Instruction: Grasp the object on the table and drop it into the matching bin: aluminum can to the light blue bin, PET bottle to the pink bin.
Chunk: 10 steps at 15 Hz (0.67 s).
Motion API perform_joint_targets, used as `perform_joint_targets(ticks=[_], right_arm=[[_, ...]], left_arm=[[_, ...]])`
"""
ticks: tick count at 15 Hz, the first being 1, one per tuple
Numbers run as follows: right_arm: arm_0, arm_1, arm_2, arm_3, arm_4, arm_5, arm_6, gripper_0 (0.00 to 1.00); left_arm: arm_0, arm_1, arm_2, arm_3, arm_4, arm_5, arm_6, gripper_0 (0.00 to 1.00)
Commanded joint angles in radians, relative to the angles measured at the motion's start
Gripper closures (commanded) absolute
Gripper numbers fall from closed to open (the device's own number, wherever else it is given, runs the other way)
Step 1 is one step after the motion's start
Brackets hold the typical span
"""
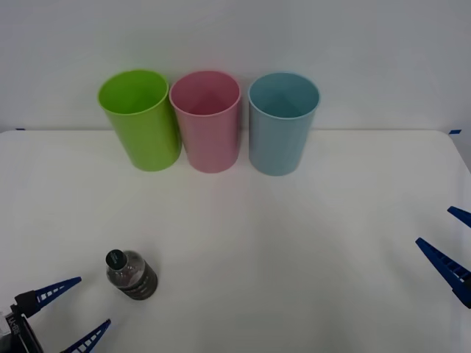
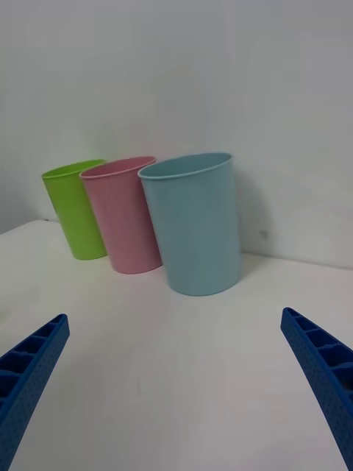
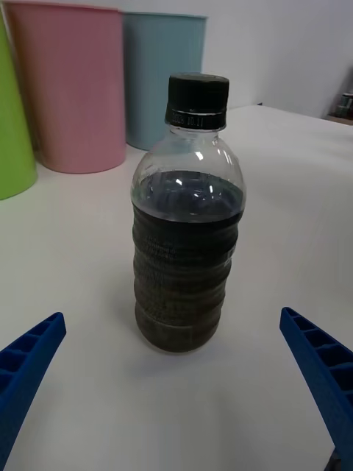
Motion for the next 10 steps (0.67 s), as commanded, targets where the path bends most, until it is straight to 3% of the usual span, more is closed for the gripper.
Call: perform_joint_targets(ticks=[1,10], right_arm=[[0.0,0.0,0.0,0.0,0.0,0.0,0.0,0.0],[0.0,0.0,0.0,0.0,0.0,0.0,0.0,0.0]], left_arm=[[-0.046,-0.01,-0.017,0.032,-0.021,0.001,-0.014,0.0],[-0.132,-0.144,-0.009,0.034,-0.15,0.033,-0.034,0.0]])
